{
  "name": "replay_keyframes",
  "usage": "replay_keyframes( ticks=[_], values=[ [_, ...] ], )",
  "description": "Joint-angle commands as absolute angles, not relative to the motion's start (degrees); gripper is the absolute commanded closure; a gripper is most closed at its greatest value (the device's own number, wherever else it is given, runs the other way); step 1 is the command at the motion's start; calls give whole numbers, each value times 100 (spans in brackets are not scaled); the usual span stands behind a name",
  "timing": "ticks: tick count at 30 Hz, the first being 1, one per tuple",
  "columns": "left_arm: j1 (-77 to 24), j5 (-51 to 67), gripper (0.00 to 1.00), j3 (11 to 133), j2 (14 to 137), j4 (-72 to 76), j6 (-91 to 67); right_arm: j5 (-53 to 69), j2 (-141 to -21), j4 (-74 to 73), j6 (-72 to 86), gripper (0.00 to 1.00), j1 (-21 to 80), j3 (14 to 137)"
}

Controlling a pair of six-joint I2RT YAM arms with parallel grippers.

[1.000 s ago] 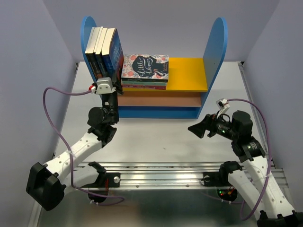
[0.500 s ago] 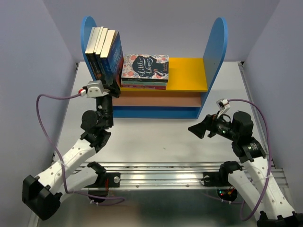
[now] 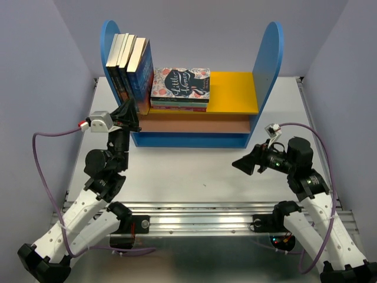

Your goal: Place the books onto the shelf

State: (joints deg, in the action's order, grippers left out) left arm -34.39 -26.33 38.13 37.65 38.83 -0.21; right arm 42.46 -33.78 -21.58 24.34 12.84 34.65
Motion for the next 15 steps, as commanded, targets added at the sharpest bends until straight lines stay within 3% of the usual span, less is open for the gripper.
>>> replay_keyframes(
  ticks=[1,2,15],
  values=[
    [-3428,-1603,90,3937,3647,3674,-308,4368,-3471,-1942,2391,0,1292,3559],
    [-3428,-1608,99,3972,3674,3613,-334,4359,-3506,-1951,2399,0,1292,3568],
    [-3401,-2557,100,4438,4420,3498,-114,4281,-3525,-1898,2391,0,1292,3577]
  ],
)
